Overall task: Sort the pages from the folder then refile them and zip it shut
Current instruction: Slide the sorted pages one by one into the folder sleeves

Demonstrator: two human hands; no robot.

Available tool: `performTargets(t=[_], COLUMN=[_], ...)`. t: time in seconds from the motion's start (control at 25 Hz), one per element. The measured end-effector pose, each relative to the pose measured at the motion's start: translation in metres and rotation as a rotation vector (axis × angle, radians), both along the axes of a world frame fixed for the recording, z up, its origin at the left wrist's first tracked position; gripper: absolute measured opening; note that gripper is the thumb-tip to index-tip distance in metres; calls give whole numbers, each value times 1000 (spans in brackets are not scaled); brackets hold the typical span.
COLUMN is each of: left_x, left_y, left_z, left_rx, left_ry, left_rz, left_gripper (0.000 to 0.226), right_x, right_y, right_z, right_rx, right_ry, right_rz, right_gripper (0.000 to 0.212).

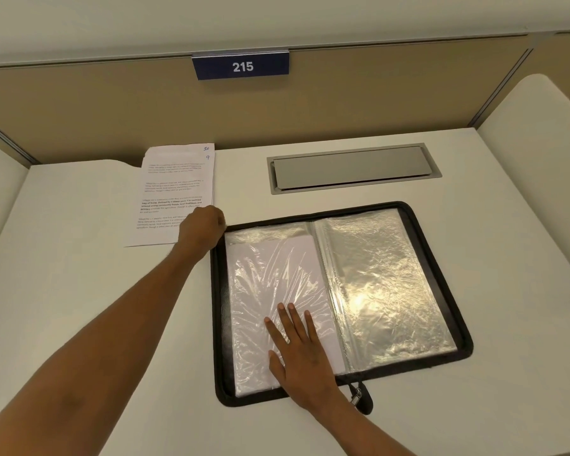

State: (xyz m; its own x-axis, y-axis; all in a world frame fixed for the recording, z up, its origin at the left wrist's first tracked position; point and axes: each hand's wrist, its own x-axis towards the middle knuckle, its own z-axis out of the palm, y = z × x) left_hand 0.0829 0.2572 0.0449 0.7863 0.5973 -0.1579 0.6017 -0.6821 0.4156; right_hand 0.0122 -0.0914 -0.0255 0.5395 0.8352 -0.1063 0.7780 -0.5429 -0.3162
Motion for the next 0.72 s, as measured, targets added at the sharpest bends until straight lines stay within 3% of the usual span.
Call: performTargets(t=[0.08,0.2,0.4,0.56,0.72], left_x=[-3,-10,-30,-60,-100], left_y=[-21,-48,-36,-25,-5], left_z=[-1,-15,-43,-44,-56], left_rx=[-2,-20,-53,30,139], left_ry=[-222,-180,-188,-300,-373], left_rz=[-127,-402,-189,-128,-2], left_gripper=[14,18,17,20,23], right_x=[0,-6,-45,-70,-68], right_y=[-2,5,12,21,59], right_z=[0,4,0,1,14], right_rx=[-3,10,81,149,410], right_ry=[-12,-39,-95,-178,42], right_rz=[-2,26,207,412,262], right_gripper=[60,59,60,52,44])
